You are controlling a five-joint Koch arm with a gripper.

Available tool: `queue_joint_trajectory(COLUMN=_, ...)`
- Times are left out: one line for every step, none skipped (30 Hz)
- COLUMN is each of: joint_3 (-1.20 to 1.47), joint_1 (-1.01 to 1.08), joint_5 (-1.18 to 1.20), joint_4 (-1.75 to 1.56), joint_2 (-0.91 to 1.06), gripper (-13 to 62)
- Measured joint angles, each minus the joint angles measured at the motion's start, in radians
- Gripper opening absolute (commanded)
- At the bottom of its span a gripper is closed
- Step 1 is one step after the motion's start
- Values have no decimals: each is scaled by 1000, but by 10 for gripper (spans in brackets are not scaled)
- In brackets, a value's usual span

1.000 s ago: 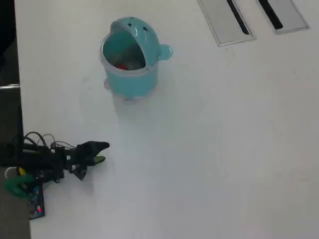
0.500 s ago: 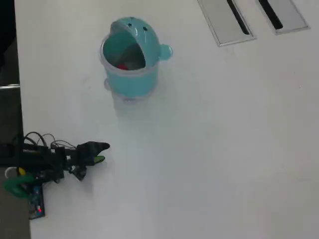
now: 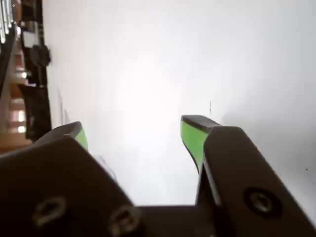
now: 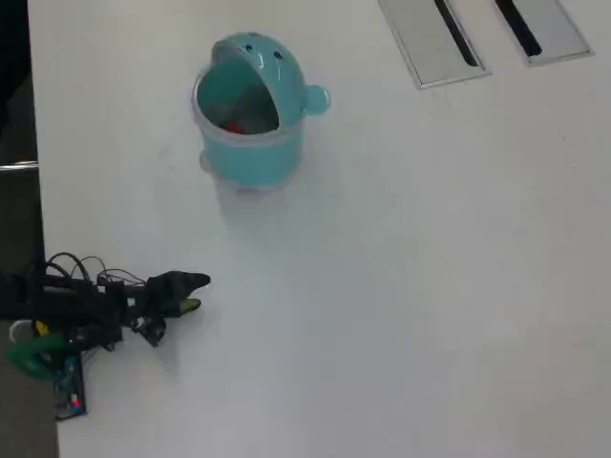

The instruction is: Grasp RGB lego blocks and put them in the bin one by one.

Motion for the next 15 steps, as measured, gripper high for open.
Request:
queue_joint_trajectory(joint_3=0, joint_1=-5, joint_5=0, joint_4=0, joint_2=0, gripper=346)
queue_joint_trajectory(joint_3=0, joint_1=-11, joint_5=0, joint_4=0, joint_2=0, gripper=346)
queue_joint_trajectory(joint_3=0, joint_1=-18, joint_5=0, joint_4=0, joint_2=0, gripper=346)
queue_joint_trajectory(joint_3=0, joint_1=-23, joint_5=0, joint_4=0, joint_2=0, gripper=346)
queue_joint_trajectory(joint_3=0, joint_1=-28, joint_5=0, joint_4=0, joint_2=0, gripper=346)
queue_joint_trajectory(joint_3=0, joint_1=-26, joint_5=8, joint_4=0, joint_2=0, gripper=346)
queue_joint_trajectory(joint_3=0, joint_1=-28, joint_5=14, joint_4=0, joint_2=0, gripper=345)
queue_joint_trajectory(joint_3=0, joint_1=-28, joint_5=34, joint_4=0, joint_2=0, gripper=345)
queue_joint_trajectory(joint_3=0, joint_1=-28, joint_5=55, joint_4=0, joint_2=0, gripper=345)
queue_joint_trajectory(joint_3=0, joint_1=-28, joint_5=87, joint_4=0, joint_2=0, gripper=345)
queue_joint_trajectory(joint_3=0, joint_1=-28, joint_5=92, joint_4=0, joint_2=0, gripper=345)
queue_joint_trajectory(joint_3=0, joint_1=-28, joint_5=95, joint_4=0, joint_2=0, gripper=345)
queue_joint_trajectory(joint_3=0, joint_1=-29, joint_5=97, joint_4=0, joint_2=0, gripper=345)
queue_joint_trajectory(joint_3=0, joint_1=-32, joint_5=98, joint_4=0, joint_2=0, gripper=345)
queue_joint_trajectory(joint_3=0, joint_1=-37, joint_5=103, joint_4=0, joint_2=0, gripper=345)
